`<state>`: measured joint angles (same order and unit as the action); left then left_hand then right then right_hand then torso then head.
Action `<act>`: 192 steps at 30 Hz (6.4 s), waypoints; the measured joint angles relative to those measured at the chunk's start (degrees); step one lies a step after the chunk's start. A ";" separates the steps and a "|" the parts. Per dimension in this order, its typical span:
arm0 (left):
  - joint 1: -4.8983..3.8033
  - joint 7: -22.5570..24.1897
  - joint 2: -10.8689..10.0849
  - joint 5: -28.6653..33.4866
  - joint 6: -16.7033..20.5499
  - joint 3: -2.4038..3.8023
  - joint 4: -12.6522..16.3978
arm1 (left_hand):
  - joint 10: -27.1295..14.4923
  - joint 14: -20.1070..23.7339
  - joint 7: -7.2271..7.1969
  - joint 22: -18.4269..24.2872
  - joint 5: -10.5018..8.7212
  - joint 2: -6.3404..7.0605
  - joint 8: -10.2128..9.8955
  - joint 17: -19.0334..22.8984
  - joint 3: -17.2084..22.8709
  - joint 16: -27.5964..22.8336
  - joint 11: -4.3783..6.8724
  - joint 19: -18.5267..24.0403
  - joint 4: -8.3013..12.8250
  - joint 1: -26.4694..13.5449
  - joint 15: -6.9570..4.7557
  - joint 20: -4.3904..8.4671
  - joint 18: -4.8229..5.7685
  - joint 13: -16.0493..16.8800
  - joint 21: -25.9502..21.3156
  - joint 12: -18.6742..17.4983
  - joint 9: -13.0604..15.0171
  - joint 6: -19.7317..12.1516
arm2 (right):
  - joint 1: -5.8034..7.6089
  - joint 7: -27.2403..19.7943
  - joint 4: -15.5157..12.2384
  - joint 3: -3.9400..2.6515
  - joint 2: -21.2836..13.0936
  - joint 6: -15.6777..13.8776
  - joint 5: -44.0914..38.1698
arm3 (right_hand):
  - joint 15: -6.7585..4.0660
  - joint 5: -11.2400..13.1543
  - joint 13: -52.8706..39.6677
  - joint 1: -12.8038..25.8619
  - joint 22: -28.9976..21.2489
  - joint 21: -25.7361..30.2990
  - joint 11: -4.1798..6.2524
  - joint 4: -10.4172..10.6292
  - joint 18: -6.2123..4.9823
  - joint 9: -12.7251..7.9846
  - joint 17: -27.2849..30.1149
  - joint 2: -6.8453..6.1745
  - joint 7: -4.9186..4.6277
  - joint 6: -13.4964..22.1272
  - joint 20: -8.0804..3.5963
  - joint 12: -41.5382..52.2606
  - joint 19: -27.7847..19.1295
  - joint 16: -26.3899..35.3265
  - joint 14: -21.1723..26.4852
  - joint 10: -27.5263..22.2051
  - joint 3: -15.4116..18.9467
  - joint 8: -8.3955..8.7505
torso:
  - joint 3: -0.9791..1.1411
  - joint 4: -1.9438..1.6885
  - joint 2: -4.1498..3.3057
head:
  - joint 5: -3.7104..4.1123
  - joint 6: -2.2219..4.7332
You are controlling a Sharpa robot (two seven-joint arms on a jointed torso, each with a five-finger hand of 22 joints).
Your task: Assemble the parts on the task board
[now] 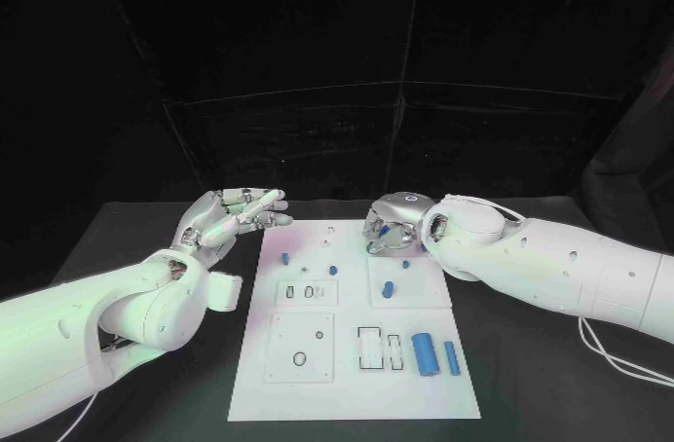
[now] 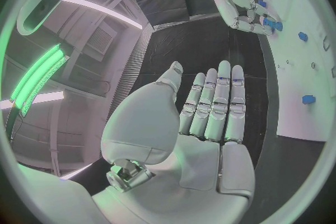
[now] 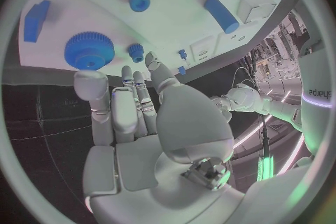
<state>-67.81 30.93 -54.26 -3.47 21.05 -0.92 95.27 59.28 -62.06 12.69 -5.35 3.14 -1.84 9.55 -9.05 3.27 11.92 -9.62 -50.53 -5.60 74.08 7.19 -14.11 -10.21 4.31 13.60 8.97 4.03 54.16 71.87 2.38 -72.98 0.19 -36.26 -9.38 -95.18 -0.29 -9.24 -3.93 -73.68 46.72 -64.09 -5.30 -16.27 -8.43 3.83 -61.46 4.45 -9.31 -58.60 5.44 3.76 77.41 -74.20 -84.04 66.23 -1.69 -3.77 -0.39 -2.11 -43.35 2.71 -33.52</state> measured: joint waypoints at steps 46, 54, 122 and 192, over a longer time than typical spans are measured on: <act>-0.18 -1.32 -0.83 0.05 -1.50 0.00 0.55 | 0.00 0.01 0.20 0.42 0.00 -0.26 -0.66 -0.22 0.42 -0.61 0.00 0.00 0.42 0.26 0.00 -0.01 0.01 -0.10 -0.50 -0.57 -0.03 0.20 | -0.03 -0.42 1.33 -0.01 1.29 -0.78 -1.15 | -0.01 0.46 0.28 -0.57 4.56 -4.74 0.47 -0.18 0.87 -0.02 -0.80 1.84 0.45 -2.61 0.18 -0.02 -1.03 -2.27 0.00 2.59 -10.35 0.02 | 0.02 -0.04 -0.23 | -0.20 -0.77; -0.19 -1.45 -0.75 0.15 -1.59 0.00 0.31 | 0.00 0.01 0.20 0.52 0.00 -0.49 -0.66 -0.28 0.64 -0.83 0.00 0.00 0.64 0.48 0.00 -0.01 0.01 -0.09 -0.50 -0.77 -0.04 0.20 | -0.03 -0.55 0.55 -0.10 1.89 -6.42 -0.59 | -0.01 -0.31 0.13 -0.13 5.42 -5.53 0.58 -0.01 0.87 0.11 -0.80 1.20 0.20 -3.29 0.18 -0.11 -1.03 -2.34 0.00 3.13 -13.36 -0.05 | 0.02 -0.15 -0.25 | -0.44 -0.61; -0.86 -1.91 -0.66 0.34 -1.59 0.01 0.72 | 0.00 0.01 0.20 0.73 0.00 -0.72 -0.88 -0.49 0.95 -1.09 0.00 0.01 1.26 0.72 0.00 -0.01 0.02 -0.11 -0.94 -1.22 -0.05 0.19 | -0.06 -1.33 16.79 -0.13 17.00 -6.72 0.29 | 1.43 3.24 0.33 4.64 4.58 -6.01 -1.23 3.26 0.86 -0.22 1.24 -4.91 -1.50 2.69 1.54 -0.09 -2.78 -2.62 0.01 -1.61 -16.81 -0.01 | -0.03 -0.11 -0.91 | -1.83 -1.44; -0.90 -2.26 -0.25 0.38 -3.47 -0.02 -1.71 | 0.20 0.01 0.20 0.94 0.00 -1.17 -1.10 -0.73 1.27 -1.54 -0.20 -0.33 1.58 0.71 0.00 0.05 0.03 -0.10 -1.16 -1.43 -0.04 0.19 | -0.09 10.45 2.81 -0.03 -1.62 -2.44 12.41 | 0.30 -4.24 -71.01 -3.13 23.02 -16.85 0.29 23.99 3.57 0.29 -13.48 -5.38 -0.92 10.33 0.80 76.11 3.91 -12.92 0.11 14.24 6.79 -4.20 | 0.13 1.76 -0.47 | -1.42 -0.83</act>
<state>-68.71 28.68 -54.51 -3.09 17.59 -0.93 93.56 59.48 -62.05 12.89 -4.42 3.14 -3.01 8.45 -9.79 4.54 10.38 -9.83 -50.86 -4.02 74.79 7.19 -14.06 -10.18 4.22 12.44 7.54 3.99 54.35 71.78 12.83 -70.17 0.17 -37.88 -11.82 -82.77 0.01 -13.48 -74.95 -76.81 69.75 -80.94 -5.01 7.72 -4.86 4.12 -74.93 -0.93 -10.23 -48.27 6.24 79.87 81.32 -87.13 -83.93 80.47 5.10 -7.97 -0.26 -0.35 -43.81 1.29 -34.35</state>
